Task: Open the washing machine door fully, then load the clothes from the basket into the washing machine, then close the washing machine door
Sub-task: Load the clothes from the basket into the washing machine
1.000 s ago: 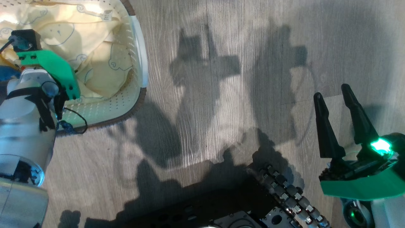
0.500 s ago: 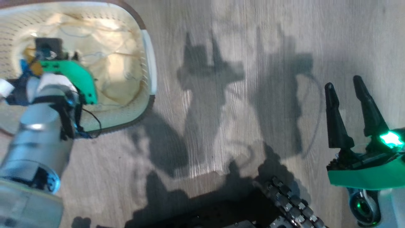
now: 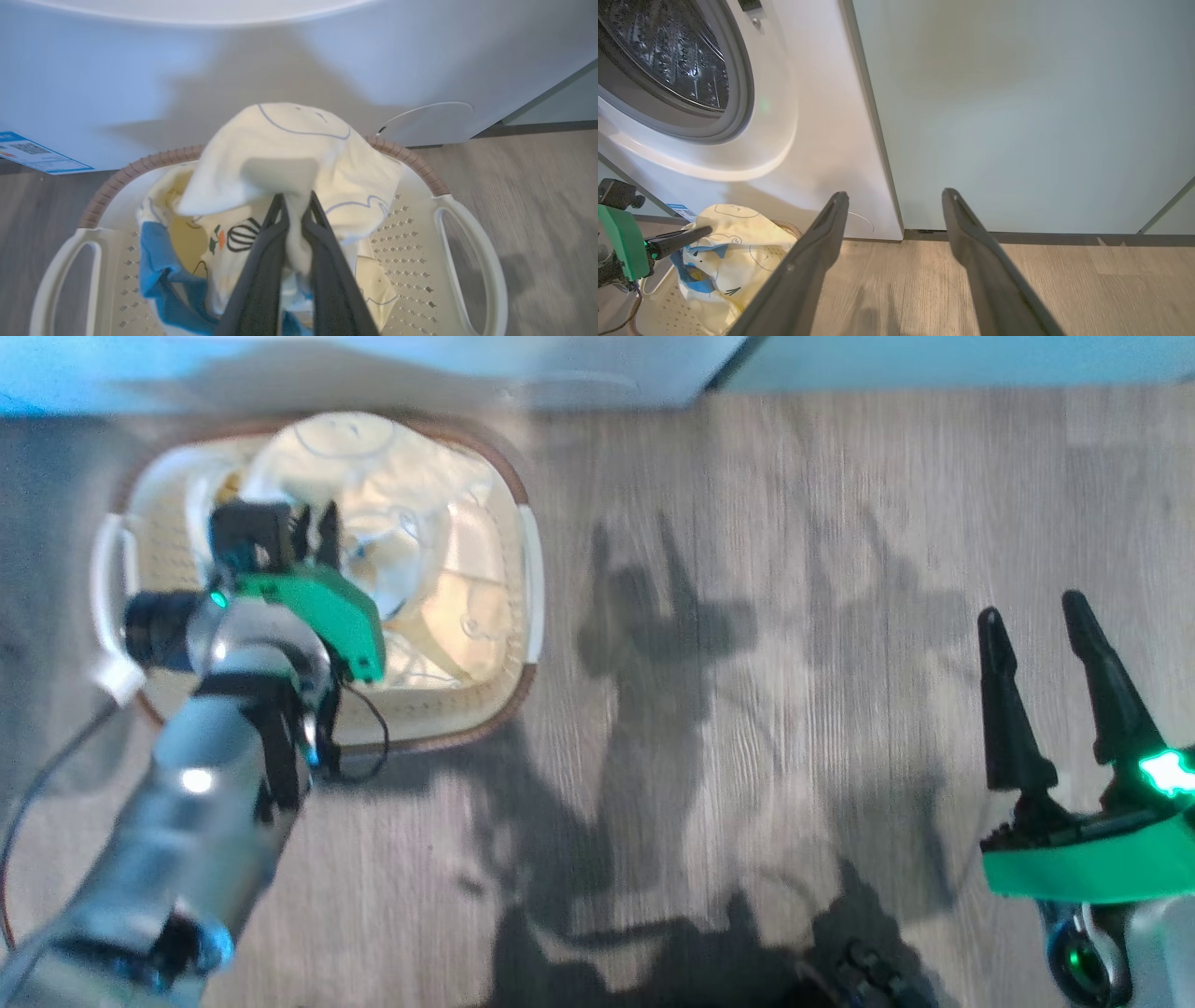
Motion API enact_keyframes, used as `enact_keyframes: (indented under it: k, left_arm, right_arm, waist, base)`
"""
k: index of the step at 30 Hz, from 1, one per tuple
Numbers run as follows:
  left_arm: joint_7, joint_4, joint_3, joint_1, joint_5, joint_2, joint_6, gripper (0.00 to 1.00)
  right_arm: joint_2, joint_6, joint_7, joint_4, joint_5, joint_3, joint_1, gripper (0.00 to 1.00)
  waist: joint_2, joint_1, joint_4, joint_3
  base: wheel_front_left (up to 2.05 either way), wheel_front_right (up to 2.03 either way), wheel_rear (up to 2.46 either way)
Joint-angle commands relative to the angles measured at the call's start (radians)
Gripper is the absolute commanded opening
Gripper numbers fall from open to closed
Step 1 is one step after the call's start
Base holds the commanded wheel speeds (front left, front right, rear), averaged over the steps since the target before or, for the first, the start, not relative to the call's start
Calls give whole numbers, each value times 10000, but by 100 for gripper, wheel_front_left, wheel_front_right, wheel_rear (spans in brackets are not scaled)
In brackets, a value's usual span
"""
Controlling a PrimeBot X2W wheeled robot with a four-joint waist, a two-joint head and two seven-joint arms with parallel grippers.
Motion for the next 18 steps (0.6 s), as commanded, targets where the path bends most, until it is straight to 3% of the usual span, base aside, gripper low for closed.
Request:
enact_keyframes:
  k: [1,13,18]
  left_arm:
    - [-101,-864,423,665,198,454,217,0]
    - [-104,-5813,1912,3876,972,513,1130,0]
    - [-104,-7063,2185,4930,1219,410,1309,0]
  right_arm:
    - [-169,-29,-93,-191,-98,69,458,100]
    - [-282,-29,-93,251,-442,-187,895,100]
    - [-354,-29,-93,386,-521,-225,1107,100]
  waist:
    - [0,1,315,-692]
    - [0,1,971,-2608]
    - [0,1,1213,-3356]
  base:
    - [0,0,0]
    - [0,0,0]
    - [0,0,0]
